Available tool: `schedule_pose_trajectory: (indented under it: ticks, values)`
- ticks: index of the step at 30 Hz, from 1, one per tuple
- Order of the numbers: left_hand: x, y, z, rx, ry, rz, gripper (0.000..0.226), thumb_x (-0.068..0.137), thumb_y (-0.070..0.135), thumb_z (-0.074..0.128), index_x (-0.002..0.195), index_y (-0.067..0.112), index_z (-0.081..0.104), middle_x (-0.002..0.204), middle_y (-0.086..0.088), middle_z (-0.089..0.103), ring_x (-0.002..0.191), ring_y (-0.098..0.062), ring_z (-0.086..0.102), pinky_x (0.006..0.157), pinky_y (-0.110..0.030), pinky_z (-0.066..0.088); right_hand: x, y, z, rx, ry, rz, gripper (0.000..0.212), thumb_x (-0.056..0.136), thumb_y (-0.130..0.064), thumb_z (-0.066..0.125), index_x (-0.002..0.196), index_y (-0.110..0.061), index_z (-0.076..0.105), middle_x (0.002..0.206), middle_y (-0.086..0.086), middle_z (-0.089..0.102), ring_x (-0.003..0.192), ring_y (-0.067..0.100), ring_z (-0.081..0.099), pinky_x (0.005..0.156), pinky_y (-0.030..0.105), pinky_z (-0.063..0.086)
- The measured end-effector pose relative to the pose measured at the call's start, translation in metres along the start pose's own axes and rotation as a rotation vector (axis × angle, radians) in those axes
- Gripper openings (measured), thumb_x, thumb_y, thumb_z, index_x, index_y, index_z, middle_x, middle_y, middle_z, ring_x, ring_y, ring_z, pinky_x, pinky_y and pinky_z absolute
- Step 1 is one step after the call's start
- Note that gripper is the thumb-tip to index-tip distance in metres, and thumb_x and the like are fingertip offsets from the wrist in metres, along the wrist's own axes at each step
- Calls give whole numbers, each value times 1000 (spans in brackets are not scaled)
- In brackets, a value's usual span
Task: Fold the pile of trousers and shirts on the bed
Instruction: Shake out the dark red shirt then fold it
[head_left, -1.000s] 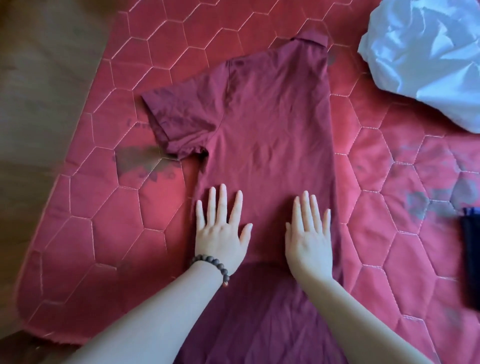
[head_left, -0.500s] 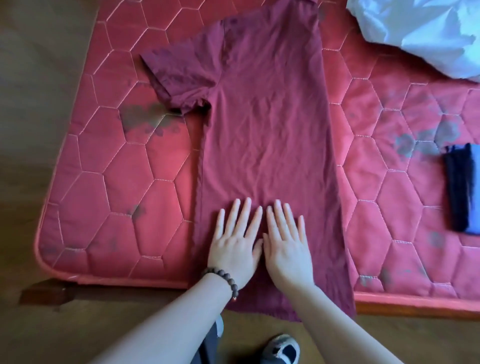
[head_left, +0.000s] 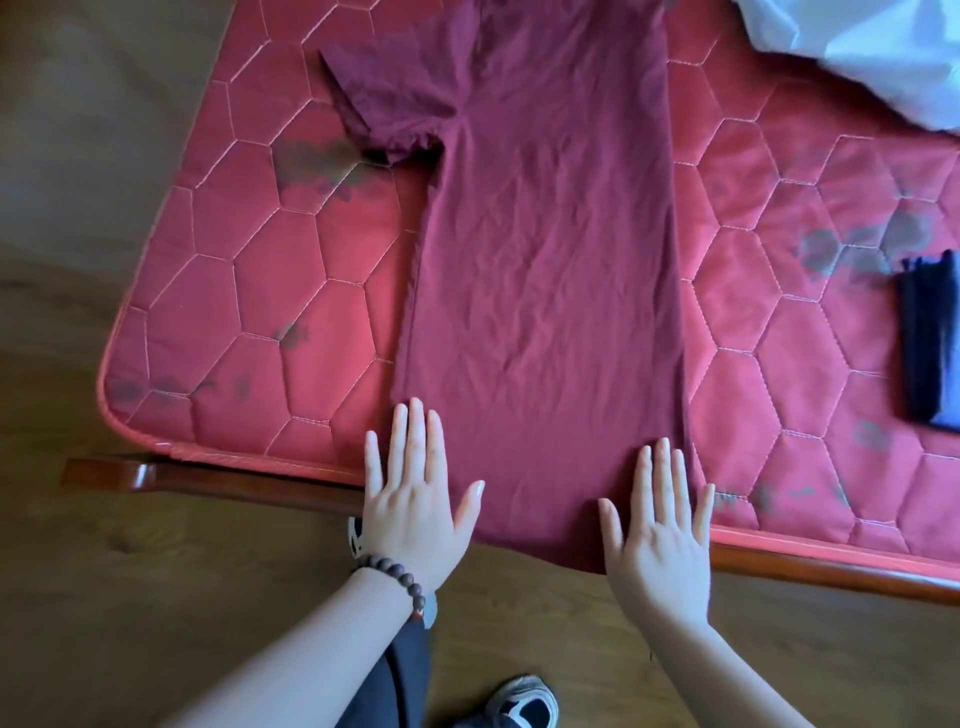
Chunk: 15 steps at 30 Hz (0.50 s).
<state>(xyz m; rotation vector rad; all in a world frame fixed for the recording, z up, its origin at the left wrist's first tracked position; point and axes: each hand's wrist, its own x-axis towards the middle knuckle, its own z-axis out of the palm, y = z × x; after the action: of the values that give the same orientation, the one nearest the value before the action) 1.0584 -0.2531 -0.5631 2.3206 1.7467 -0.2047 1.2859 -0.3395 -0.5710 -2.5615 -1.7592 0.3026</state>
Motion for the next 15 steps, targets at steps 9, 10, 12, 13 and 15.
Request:
schedule_pose_trajectory:
  ticks: [9, 10, 12, 13, 15]
  values:
    - [127, 53, -32, -109, 71, 194, 64, 98, 38, 31, 155, 15, 14, 163, -8, 2, 150, -24, -5, 121, -45, 1, 120, -83, -6, 82, 4, -106, 57, 102, -31, 29, 152, -7, 19, 161, 8, 9, 148, 19, -4, 120, 48, -2]
    - [146, 52, -32, -98, 70, 195, 63, 98, 37, 32, 155, 18, 13, 163, -7, 0, 150, -24, -6, 121, -45, 0, 138, -87, -4, 62, -10, -87, 58, 103, -35, 22, 153, -9, 14, 162, 6, 4, 148, 17, -9, 120, 47, -6]
    - [182, 48, -32, -97, 79, 189, 62, 98, 39, 32, 155, 22, 13, 163, -7, 1, 150, -25, -5, 121, -46, 1, 173, -92, 0, 32, -10, -54, 62, 101, -42, 12, 154, -12, 7, 162, 3, -2, 147, 14, -13, 119, 46, -10]
    - [201, 45, -33, -99, 87, 192, 62, 98, 41, 32, 155, 23, 13, 163, -7, 2, 150, -25, -4, 121, -46, 1, 190, -94, 0, 27, 0, -40, 63, 100, -45, 12, 154, -13, 7, 162, 2, -2, 148, 14, -12, 119, 47, -10]
    - [239, 37, -38, -78, 105, 209, 63, 98, 45, 31, 155, 23, 14, 163, -9, 3, 150, -25, -2, 121, -46, 2, 221, -97, -2, 17, 21, -23, 67, 100, -49, 20, 154, -12, 9, 162, 2, 1, 149, 16, -8, 119, 48, -8]
